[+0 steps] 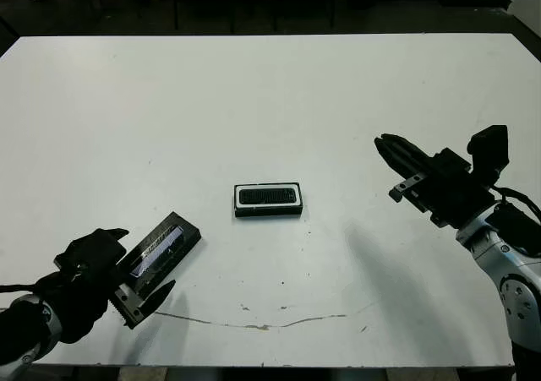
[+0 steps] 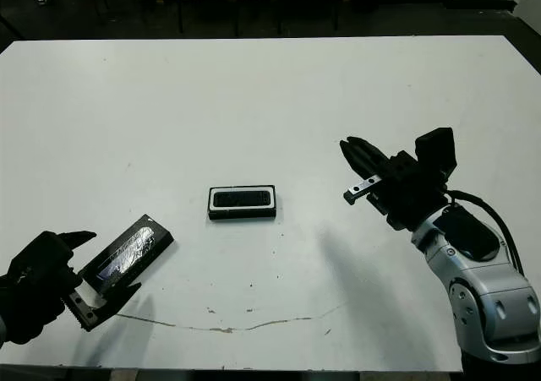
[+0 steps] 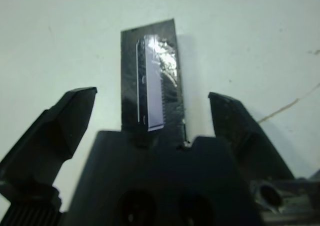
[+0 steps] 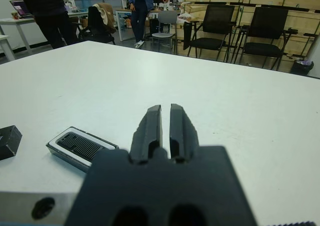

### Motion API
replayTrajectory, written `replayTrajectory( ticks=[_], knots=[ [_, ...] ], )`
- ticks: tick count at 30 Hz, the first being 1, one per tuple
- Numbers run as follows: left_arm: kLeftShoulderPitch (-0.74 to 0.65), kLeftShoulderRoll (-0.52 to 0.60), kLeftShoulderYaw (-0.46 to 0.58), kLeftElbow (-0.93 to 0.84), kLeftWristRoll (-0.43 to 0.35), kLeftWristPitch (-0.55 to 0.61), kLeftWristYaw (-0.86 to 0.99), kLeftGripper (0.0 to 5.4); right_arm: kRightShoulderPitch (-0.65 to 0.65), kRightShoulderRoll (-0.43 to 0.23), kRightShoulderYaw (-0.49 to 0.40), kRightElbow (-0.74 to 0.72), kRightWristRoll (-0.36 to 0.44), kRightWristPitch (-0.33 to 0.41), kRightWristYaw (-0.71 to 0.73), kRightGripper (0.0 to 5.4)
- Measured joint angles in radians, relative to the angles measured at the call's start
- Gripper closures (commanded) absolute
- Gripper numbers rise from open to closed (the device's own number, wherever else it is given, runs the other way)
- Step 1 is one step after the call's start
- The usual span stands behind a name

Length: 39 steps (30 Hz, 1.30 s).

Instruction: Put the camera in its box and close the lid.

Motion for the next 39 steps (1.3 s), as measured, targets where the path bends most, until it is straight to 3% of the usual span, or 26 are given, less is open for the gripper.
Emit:
replayTrajectory(
  ticks=[7, 11, 16, 20, 31, 39],
  knots=[
    [0.008, -0.009, -0.031, 0.036, 0.029, -0.018, 0.025, 0.01, 0.002, 0.000, 0.006, -0.003, -0.009, 0.000, -0.002, 5.40],
    [0.018, -0.010, -0.056, 0.081, 0.073, -0.104, 0.027, 0.01, 0.005, 0.000, 0.005, -0.004, -0.005, 0.000, 0.002, 5.40],
    [0.001, -0.069, -0.040, 0.160, 0.000, -0.129, 0.001, 0.01, 0.006, 0.000, 0.005, -0.003, -0.002, -0.001, 0.004, 5.40],
    [-0.002, -0.077, -0.049, 0.179, -0.009, -0.151, -0.001, 0.48, 0.006, 0.000, 0.005, -0.003, 0.003, 0.000, 0.002, 5.40],
    [-0.002, -0.109, -0.067, 0.194, -0.029, -0.177, 0.005, 2.54, 0.008, 0.000, 0.005, -0.003, 0.002, 0.000, 0.001, 5.40],
    [-0.039, -0.048, -0.080, 0.177, -0.022, -0.132, -0.012, 2.64, 0.009, 0.000, 0.005, -0.003, 0.001, 0.000, -0.001, 5.40]
  ],
)
